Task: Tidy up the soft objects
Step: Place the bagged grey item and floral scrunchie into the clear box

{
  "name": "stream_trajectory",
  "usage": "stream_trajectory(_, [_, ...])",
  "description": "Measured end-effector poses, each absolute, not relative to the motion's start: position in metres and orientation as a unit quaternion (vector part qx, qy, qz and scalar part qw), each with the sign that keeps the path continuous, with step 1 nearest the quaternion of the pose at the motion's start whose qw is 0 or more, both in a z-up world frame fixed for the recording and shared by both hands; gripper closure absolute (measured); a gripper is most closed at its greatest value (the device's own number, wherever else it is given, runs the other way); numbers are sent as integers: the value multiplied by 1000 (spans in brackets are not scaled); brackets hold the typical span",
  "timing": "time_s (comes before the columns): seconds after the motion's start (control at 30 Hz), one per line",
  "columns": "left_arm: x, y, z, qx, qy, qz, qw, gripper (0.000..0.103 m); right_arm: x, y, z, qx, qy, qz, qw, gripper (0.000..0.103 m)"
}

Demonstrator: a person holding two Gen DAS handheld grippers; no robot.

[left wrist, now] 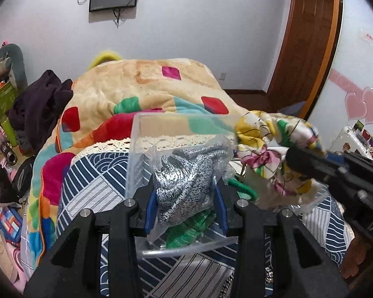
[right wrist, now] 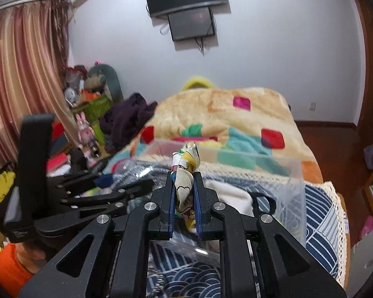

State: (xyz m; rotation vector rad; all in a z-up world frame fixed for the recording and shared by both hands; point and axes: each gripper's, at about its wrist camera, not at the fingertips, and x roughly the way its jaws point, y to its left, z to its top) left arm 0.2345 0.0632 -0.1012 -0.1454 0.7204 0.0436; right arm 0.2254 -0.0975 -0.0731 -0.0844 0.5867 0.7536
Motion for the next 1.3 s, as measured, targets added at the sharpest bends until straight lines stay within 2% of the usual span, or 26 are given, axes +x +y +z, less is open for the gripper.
stream_trajectory(0.33, [247,54,-110,-43,364,27,930,63,239,-101,-96,-70,322,339,881,91])
stream_trajectory(0.57, [240,52,-106,-53,368,13,928,52,234,-103,-94,-88,324,334,881,90])
stream_trajectory(0.67, [232,52,-101,-55,359,12,932,42,230,-106,-93,-96,324,328,882,83])
stream_trajectory(0.8, [218,53,-92,-55,346,8,937,41,223,-111,-91,-107,314,320,887,69])
stream_trajectory(0.97, [200,54,-78,-55,325,6,944,33,215,-118,-83,-114,298,309,896,61])
stream_trajectory(1.1, [185,55,-69,-57,309,4,949,25,207,-126,-75,-113,279,297,906,43])
stream_trajectory(1.3, [165,57,-67,-60,308,0,949,14,195,-144,-65,-89,262,293,915,35])
